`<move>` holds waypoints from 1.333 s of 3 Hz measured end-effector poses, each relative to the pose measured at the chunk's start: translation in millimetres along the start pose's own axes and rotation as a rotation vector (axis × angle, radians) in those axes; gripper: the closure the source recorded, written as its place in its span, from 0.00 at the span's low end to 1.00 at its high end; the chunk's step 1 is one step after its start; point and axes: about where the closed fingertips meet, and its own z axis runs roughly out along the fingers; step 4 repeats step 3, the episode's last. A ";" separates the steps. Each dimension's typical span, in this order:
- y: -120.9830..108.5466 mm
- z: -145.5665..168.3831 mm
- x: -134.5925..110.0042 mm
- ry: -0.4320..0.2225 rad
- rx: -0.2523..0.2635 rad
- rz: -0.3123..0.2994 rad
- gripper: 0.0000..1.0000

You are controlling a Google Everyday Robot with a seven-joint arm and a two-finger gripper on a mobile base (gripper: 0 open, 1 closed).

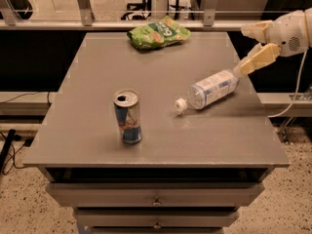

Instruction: Knock blue plastic bottle over

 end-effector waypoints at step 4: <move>14.9 -49.6 -3.0 0.079 0.011 -0.081 0.00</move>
Offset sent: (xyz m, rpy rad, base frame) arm -0.0378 -0.0359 0.0300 -0.1112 -0.0231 0.1011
